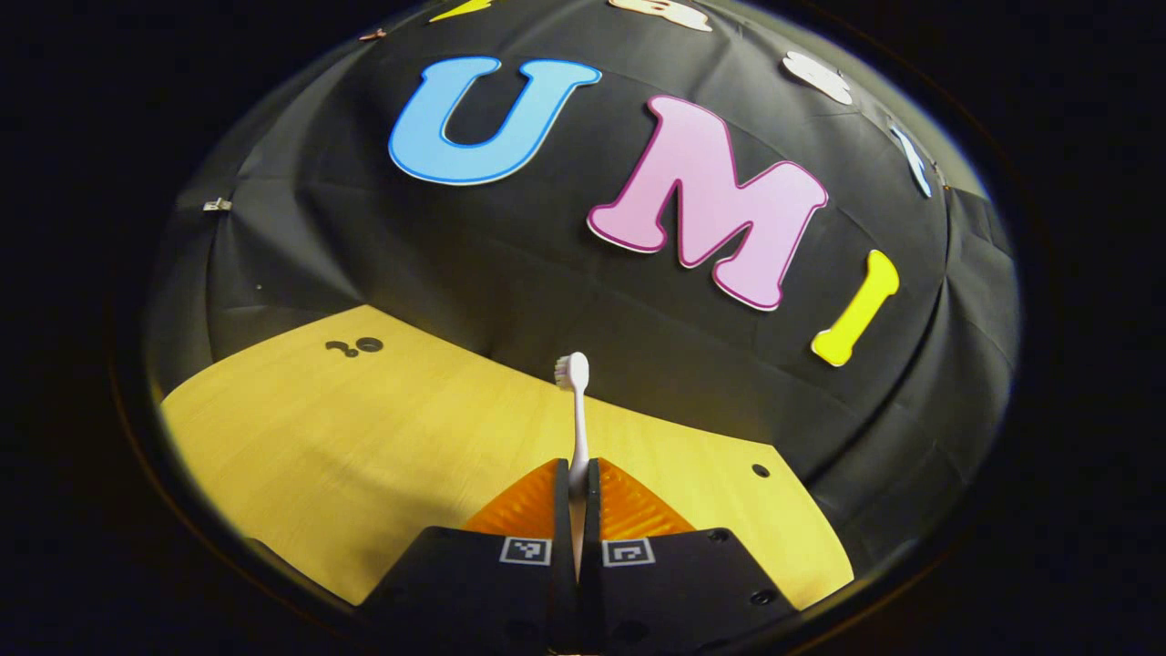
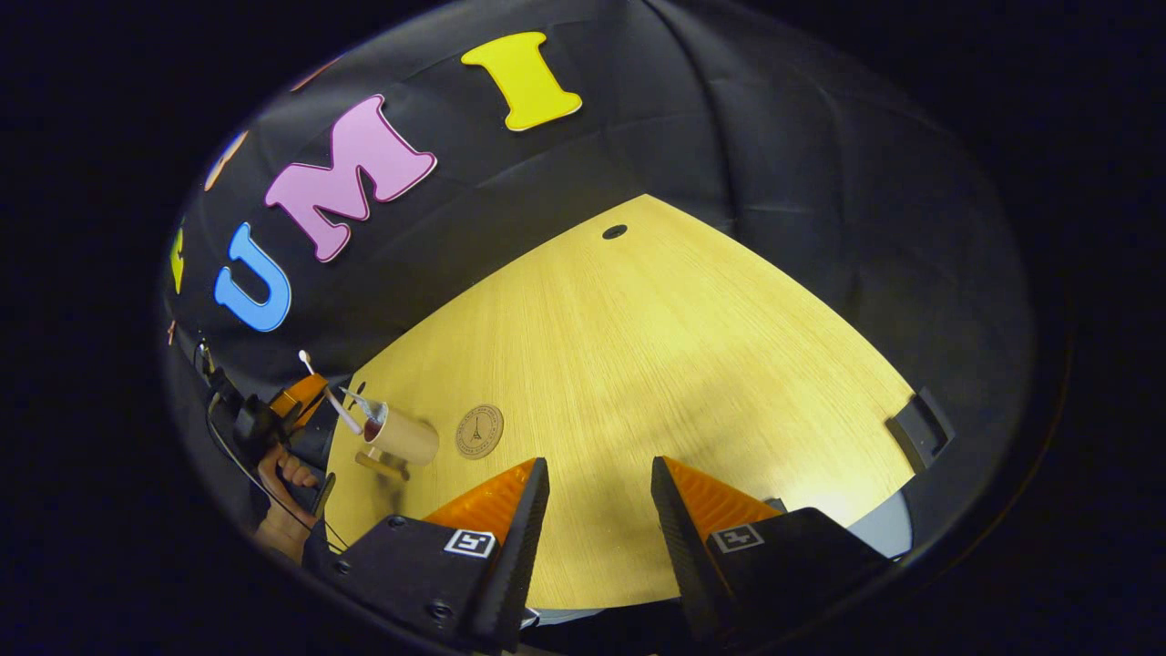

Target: Put the toothbrush and toothpaste on the desktop into the cup, then pick up the cup and place it on the coaster on the desktop.

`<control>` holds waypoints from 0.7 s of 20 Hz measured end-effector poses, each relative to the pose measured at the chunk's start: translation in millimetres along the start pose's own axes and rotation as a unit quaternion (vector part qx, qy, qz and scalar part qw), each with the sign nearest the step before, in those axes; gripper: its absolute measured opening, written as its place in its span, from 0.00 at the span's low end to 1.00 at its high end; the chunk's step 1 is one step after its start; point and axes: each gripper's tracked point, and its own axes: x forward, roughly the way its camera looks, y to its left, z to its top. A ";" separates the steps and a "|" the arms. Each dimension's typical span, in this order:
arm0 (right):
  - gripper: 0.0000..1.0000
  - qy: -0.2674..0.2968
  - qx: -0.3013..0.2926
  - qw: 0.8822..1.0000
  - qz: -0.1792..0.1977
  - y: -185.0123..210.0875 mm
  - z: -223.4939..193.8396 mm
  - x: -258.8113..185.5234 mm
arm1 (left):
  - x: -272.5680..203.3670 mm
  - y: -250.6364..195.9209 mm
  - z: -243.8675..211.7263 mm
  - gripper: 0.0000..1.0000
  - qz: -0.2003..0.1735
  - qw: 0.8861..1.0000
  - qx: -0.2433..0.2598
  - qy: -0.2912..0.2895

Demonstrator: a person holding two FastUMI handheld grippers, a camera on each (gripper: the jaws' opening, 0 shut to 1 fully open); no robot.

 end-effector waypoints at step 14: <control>0.70 -0.008 0.002 1.000 0.014 7.7 5.9 -17.4 | 5.8 5.0 -37.1 0.10 0.000 0.999 0.026 0.018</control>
